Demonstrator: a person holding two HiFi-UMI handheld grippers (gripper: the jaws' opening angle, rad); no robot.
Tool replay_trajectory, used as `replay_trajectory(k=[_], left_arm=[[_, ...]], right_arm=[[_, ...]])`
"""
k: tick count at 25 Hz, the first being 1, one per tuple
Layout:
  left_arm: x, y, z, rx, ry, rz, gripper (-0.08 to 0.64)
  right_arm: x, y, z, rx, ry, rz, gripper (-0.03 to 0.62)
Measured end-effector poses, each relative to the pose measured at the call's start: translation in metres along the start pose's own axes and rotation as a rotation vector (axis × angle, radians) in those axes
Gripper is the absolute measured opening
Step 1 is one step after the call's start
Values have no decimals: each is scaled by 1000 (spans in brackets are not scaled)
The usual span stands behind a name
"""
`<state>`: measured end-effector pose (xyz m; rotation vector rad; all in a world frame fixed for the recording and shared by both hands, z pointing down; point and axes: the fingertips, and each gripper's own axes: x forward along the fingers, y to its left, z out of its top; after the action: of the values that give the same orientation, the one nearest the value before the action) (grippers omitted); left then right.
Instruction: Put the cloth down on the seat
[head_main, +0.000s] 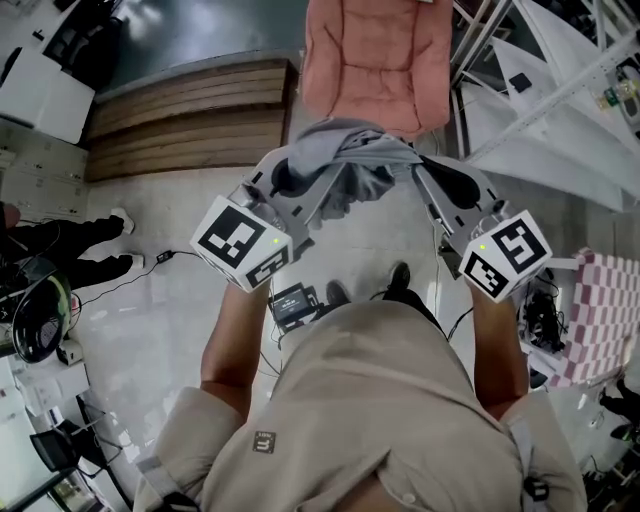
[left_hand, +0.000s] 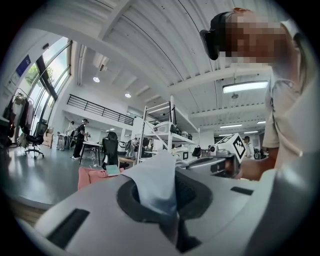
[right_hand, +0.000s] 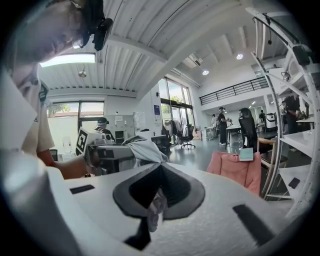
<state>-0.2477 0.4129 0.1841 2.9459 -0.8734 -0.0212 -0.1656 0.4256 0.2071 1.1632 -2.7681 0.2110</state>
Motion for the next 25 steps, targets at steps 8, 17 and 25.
replay_trajectory(k=[8, 17, 25], left_arm=[[-16, 17, 7, 11, -29, -3, 28], [28, 58, -3, -7, 3, 44, 28], [123, 111, -13, -11, 38, 102, 28]], right_arm=[[24, 13, 8, -23, -5, 12, -6], [62, -42, 7, 58, -16, 89, -5], [105, -150, 10, 86, -18, 174, -5]])
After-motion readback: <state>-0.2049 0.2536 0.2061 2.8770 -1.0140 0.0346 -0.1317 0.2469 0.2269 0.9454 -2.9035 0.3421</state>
